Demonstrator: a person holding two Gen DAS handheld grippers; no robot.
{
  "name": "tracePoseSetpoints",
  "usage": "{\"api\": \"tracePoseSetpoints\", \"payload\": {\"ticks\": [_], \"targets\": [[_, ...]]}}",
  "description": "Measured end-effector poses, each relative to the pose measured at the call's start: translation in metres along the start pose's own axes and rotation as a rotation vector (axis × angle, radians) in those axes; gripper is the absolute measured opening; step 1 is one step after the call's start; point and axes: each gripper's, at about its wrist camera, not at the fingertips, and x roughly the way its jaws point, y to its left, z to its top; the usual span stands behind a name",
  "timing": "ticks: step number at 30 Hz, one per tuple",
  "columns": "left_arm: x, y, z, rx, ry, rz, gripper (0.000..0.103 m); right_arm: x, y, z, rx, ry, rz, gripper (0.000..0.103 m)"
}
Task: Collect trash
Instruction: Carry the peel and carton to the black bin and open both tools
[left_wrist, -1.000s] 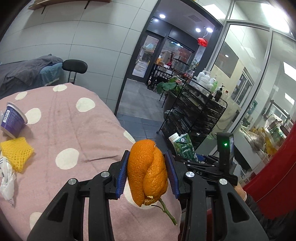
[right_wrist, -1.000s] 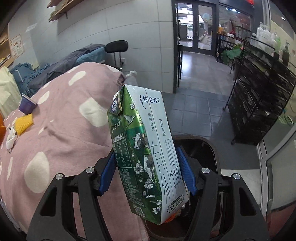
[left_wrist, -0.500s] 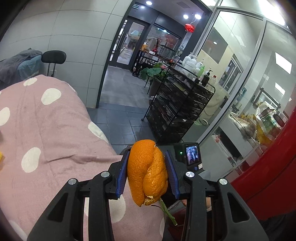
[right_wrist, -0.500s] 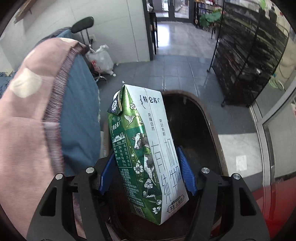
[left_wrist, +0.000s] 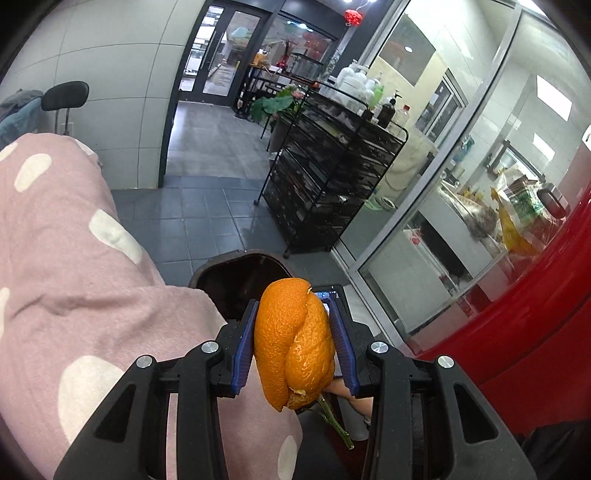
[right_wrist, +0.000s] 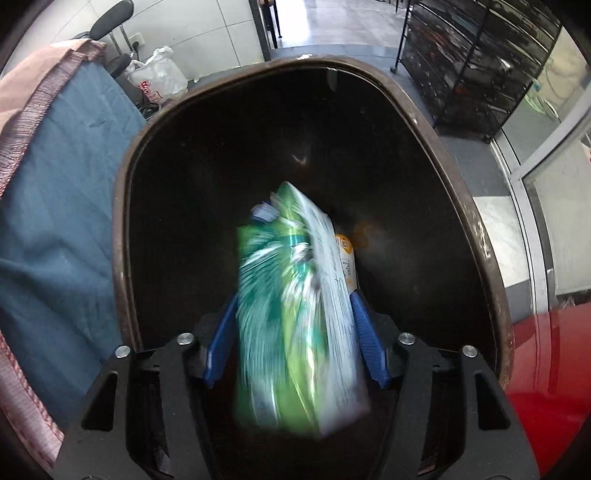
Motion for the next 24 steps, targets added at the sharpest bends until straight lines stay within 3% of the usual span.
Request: {"api": "tracePoseSetpoints", "payload": {"ticks": [7, 17, 24], "targets": [[0.010, -0.004, -0.001, 0.013, 0.022, -0.001, 0.038, -0.011, -0.013, -0.008, 0.042, -0.046, -0.008, 0.061], [0.041, -0.026, 0.003, 0.067, 0.067, -0.012, 0.038, -0.074, -0.050, -0.024, 0.170, -0.198, -0.111, 0.065], [0.069, -0.032, -0.003, 0.090, 0.127, -0.002, 0.038, -0.100, -0.065, -0.032, 0.230, -0.246, -0.143, 0.065]]}}
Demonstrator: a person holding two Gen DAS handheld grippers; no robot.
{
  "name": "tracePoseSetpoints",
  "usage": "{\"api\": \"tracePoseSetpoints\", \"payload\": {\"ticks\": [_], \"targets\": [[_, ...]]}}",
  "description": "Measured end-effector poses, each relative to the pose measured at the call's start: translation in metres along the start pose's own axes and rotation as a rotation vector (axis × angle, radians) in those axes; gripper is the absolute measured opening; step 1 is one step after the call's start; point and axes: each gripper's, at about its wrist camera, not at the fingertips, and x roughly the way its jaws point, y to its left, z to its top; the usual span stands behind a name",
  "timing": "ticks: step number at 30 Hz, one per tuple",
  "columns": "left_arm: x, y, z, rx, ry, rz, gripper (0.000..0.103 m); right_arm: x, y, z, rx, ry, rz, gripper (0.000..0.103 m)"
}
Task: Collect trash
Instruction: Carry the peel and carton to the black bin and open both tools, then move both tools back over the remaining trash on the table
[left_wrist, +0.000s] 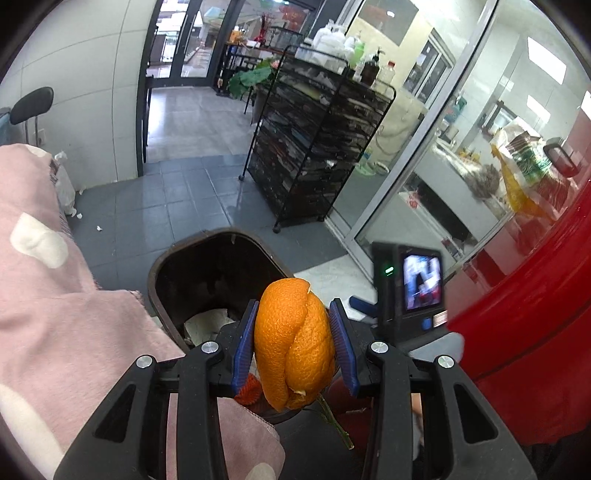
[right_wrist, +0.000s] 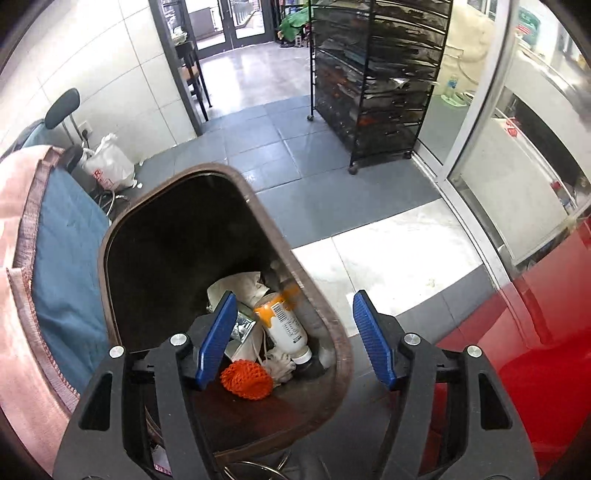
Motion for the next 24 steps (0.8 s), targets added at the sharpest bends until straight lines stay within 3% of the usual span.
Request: {"api": "tracePoseSetpoints", "payload": {"ticks": [5, 8, 10, 13, 24], "targets": [[0.016, -0.002, -0.001, 0.009, 0.039, 0.016, 0.039, -0.002, -0.008, 0.006, 0.012, -0.012, -0.003, 0.066], [0.017, 0.001, -0.002, 0.011, 0.033, 0.017, 0.046, -0.003, -0.007, 0.008, 0.012, -0.017, -0.004, 0.066], [0.014, 0.004, -0.002, -0.003, 0.017, 0.020, 0.068, -0.003, -0.008, 0.009, 0.014, -0.020, -0.002, 0.066], [0.007, 0.007, -0.002, -0.018, -0.013, 0.014, 0.083, -0.005, -0.008, 0.010, 0.013, -0.025, -0.004, 0.067], [-0.022, -0.006, -0.007, 0.049, -0.074, 0.032, 0.096, -0.027, 0.006, 0.013, -0.003, -0.074, 0.034, 0.077]]}}
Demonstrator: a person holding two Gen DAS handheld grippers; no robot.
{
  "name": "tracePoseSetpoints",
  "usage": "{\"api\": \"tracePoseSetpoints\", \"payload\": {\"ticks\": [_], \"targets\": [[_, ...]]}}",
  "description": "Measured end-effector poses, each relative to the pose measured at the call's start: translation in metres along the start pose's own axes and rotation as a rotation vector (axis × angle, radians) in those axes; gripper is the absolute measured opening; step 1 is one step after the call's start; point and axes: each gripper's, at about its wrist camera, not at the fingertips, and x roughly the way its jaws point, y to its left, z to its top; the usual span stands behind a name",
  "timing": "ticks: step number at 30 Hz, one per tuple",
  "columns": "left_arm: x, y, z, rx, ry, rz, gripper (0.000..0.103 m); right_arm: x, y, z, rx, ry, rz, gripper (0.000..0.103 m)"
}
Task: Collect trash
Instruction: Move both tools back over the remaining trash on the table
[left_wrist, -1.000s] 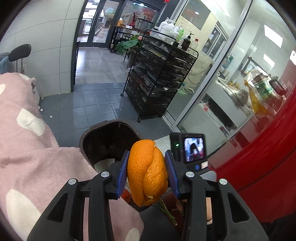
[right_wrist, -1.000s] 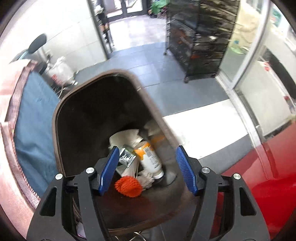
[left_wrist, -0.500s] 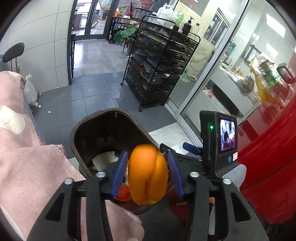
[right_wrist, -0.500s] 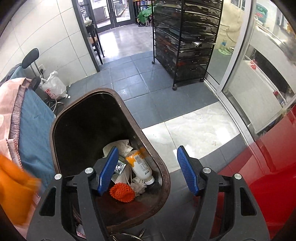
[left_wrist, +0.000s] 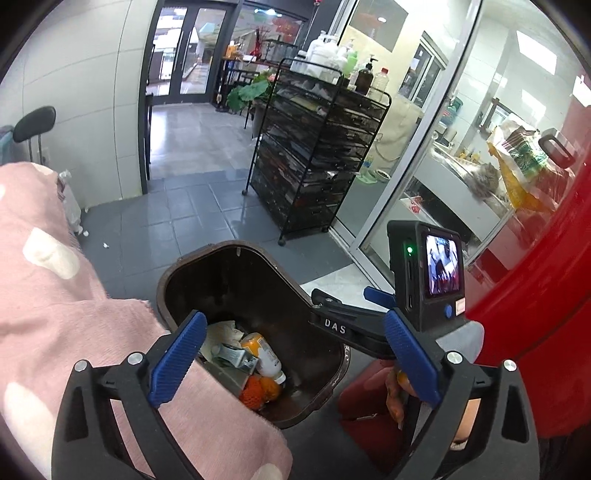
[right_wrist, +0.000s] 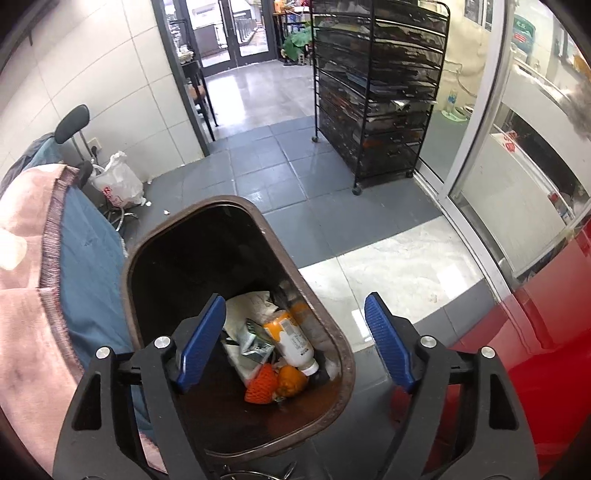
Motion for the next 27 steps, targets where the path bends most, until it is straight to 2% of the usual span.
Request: {"api": "tracePoseSetpoints", "payload": {"ticks": [6, 8, 15, 27], "targets": [[-0.034, 0.009, -0.007, -0.033, -0.056, 0.011, 0.097, -0.019, 0.021, 0.004, -0.034, -0.033, 0.053, 0.078], [-0.049, 0.014, -0.010, -0.039, -0.085, 0.034, 0.097, -0.026, 0.030, 0.005, -0.046, -0.046, 0.073, 0.081], [-0.093, 0.026, -0.023, -0.013, -0.161, 0.154, 0.097, -0.051, 0.070, 0.007, -0.118, -0.082, 0.150, 0.082], [-0.141, 0.071, -0.046, -0.134, -0.217, 0.271, 0.097, -0.086, 0.148, -0.007, -0.280, -0.110, 0.285, 0.082]]}}
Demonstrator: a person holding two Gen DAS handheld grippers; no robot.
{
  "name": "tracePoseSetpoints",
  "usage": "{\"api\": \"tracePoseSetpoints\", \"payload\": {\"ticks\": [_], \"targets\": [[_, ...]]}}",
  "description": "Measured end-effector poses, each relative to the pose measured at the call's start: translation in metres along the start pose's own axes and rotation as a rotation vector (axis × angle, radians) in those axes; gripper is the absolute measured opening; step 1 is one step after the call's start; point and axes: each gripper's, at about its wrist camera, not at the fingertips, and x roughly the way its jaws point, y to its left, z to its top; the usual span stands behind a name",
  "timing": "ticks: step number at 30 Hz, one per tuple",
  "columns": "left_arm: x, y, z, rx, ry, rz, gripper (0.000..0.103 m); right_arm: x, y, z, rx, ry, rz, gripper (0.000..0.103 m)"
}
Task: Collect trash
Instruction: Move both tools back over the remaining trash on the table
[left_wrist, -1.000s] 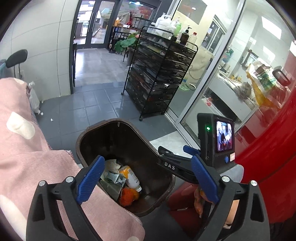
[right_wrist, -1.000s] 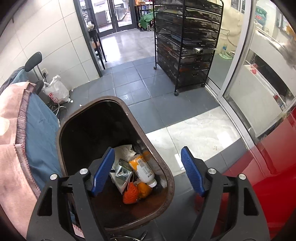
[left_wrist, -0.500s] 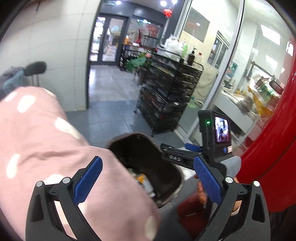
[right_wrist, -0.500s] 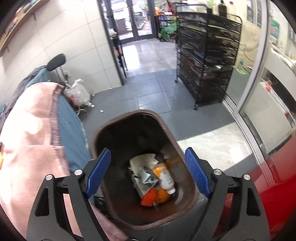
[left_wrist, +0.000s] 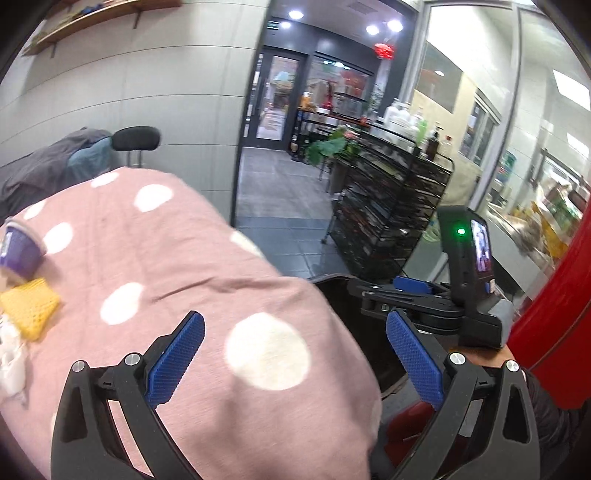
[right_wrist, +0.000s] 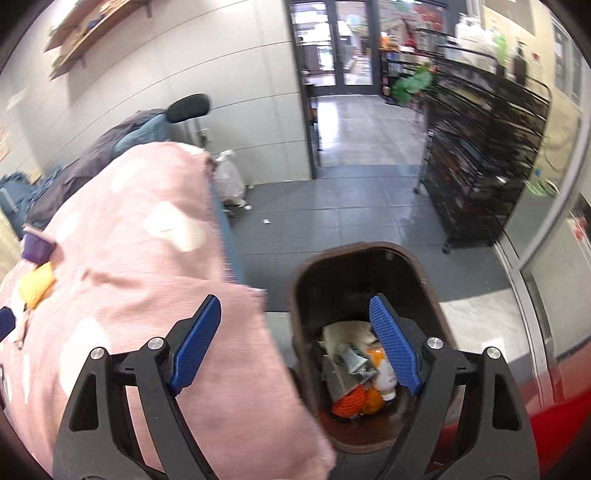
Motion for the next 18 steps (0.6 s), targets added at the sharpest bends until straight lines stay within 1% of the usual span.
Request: {"api": "tracePoseSetpoints", "payload": {"ticks": [3, 7, 15, 18], "targets": [[-0.011, 0.020, -0.003, -0.053, -0.016, 0.036, 0.097, -0.003, 0.020, 0.001, -0.041, -0.003, 0.033, 0.082], [-0.027, 0.042, -0.009, -0.090, -0.037, 0.099, 0.097, -0.005, 0.053, 0.001, -0.098, 0.002, 0.085, 0.082], [-0.059, 0.112, -0.033, -0.247, -0.054, 0.201, 0.097, -0.002, 0.118, -0.002, -0.207, 0.047, 0.200, 0.082], [-0.072, 0.134, -0.042, -0.289, -0.055, 0.266, 0.097, -0.002, 0.144, -0.003, -0.261, 0.070, 0.248, 0.082]]}}
